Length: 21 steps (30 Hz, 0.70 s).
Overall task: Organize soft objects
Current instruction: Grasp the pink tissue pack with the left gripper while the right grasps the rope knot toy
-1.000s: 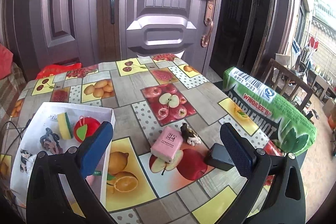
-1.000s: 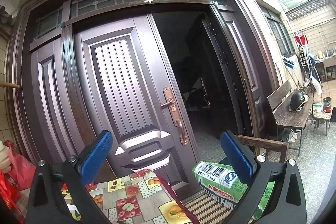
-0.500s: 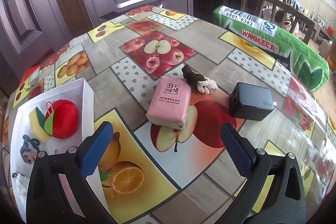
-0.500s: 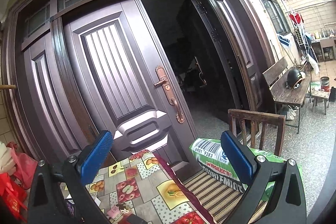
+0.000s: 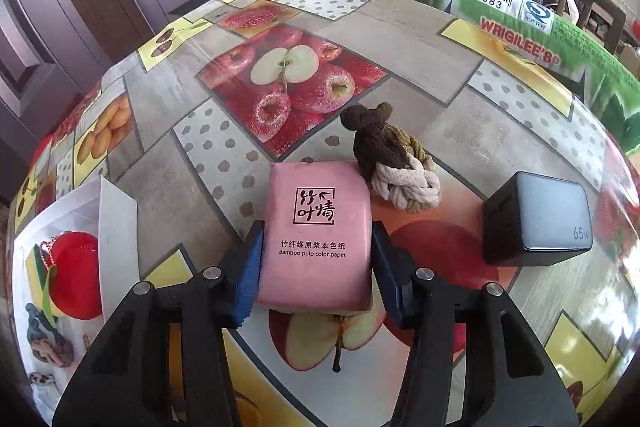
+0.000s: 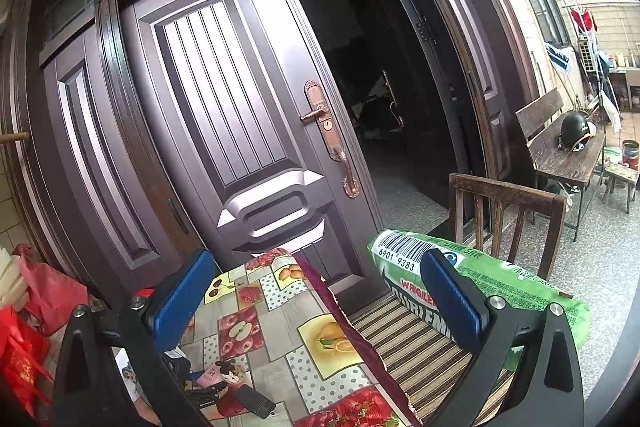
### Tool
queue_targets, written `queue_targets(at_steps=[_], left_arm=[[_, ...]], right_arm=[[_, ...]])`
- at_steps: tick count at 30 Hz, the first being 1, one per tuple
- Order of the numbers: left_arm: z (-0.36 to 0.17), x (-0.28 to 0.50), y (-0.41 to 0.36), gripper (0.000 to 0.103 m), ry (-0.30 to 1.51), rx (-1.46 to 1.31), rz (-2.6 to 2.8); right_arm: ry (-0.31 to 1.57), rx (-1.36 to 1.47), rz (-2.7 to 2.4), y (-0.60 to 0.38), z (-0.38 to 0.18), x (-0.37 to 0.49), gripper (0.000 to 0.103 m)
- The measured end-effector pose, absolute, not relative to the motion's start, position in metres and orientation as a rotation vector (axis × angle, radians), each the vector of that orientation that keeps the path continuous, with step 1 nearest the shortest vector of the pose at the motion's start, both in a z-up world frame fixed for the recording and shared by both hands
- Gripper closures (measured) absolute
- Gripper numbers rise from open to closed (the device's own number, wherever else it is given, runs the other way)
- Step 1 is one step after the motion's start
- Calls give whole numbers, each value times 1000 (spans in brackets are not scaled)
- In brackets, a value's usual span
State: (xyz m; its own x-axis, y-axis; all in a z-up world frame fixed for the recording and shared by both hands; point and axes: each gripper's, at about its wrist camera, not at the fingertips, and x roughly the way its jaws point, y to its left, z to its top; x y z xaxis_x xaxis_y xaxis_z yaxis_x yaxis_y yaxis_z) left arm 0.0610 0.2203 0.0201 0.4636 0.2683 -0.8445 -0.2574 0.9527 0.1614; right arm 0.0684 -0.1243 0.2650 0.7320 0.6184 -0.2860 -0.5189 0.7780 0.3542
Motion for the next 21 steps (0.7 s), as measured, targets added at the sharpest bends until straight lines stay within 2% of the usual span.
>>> queue_targets(at_steps=[5, 13, 17, 21], left_arm=[[55, 4, 212, 54, 911, -129, 373], [167, -153, 192, 53, 574, -314, 684], [200, -237, 180, 53, 434, -358, 909], [207, -296, 166, 53, 358, -392, 1070]], right_arm=[[538, 124, 772, -58, 229, 88, 0], [916, -253, 984, 118, 97, 117, 0], [983, -469, 1003, 186, 44, 105, 1], [1032, -609, 968, 228, 11, 101, 5]])
